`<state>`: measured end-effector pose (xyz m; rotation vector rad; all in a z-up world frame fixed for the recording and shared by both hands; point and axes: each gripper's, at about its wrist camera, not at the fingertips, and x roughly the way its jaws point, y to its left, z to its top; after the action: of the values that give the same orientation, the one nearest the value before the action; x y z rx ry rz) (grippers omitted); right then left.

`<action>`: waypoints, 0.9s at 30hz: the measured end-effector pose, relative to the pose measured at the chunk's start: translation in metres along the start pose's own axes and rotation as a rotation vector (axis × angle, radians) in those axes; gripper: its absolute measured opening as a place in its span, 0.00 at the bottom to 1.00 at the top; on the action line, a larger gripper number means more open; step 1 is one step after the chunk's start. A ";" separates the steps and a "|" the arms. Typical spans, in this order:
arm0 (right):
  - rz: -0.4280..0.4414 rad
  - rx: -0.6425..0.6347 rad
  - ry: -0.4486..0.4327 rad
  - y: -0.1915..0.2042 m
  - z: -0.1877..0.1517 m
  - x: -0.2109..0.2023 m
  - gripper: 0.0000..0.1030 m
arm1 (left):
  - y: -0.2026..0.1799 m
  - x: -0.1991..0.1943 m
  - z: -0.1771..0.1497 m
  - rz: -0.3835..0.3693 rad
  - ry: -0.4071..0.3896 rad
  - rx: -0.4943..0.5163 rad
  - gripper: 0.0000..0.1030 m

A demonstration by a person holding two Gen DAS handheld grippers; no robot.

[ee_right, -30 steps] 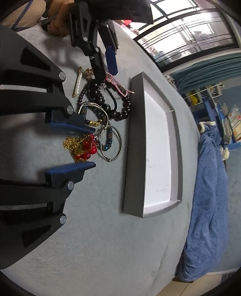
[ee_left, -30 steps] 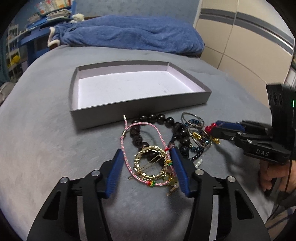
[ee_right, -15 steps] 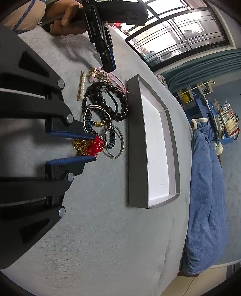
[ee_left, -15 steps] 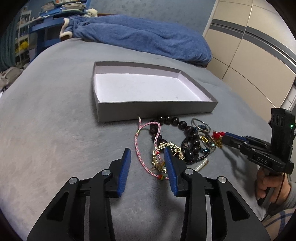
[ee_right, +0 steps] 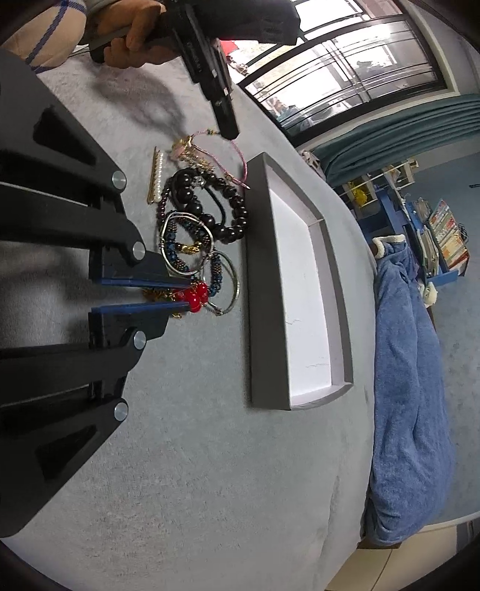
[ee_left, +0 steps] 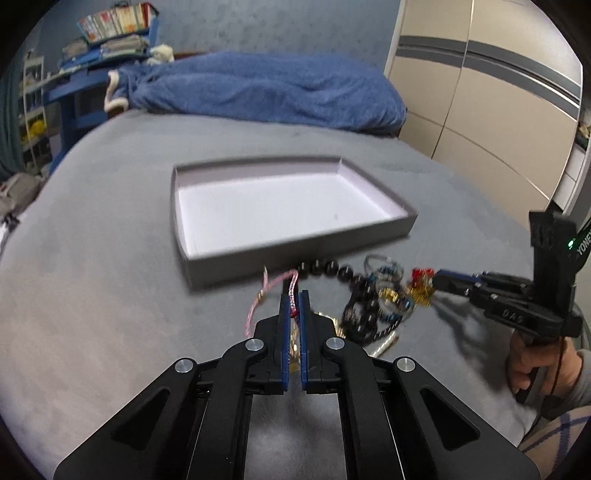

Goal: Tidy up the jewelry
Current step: 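Carry both items into the white box and open both tools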

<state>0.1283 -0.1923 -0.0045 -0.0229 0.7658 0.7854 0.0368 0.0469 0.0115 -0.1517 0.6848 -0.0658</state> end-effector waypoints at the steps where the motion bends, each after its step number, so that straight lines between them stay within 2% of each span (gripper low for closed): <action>1: 0.004 0.001 -0.004 0.000 0.001 -0.001 0.07 | 0.000 -0.003 0.004 0.000 -0.008 0.003 0.05; 6: 0.010 -0.015 -0.021 0.002 0.007 -0.006 0.07 | 0.002 -0.020 0.023 -0.005 -0.053 0.012 0.05; 14: 0.008 -0.046 -0.058 0.005 0.026 -0.022 0.07 | 0.002 -0.035 0.034 -0.010 -0.080 0.026 0.05; 22: 0.026 -0.061 -0.087 0.004 0.056 -0.033 0.07 | 0.005 -0.042 0.049 -0.014 -0.104 0.035 0.05; 27: 0.035 -0.066 -0.104 0.002 0.078 -0.033 0.07 | 0.007 -0.041 0.070 -0.014 -0.127 0.039 0.05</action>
<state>0.1598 -0.1894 0.0739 -0.0278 0.6428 0.8388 0.0495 0.0663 0.0900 -0.1217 0.5550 -0.0822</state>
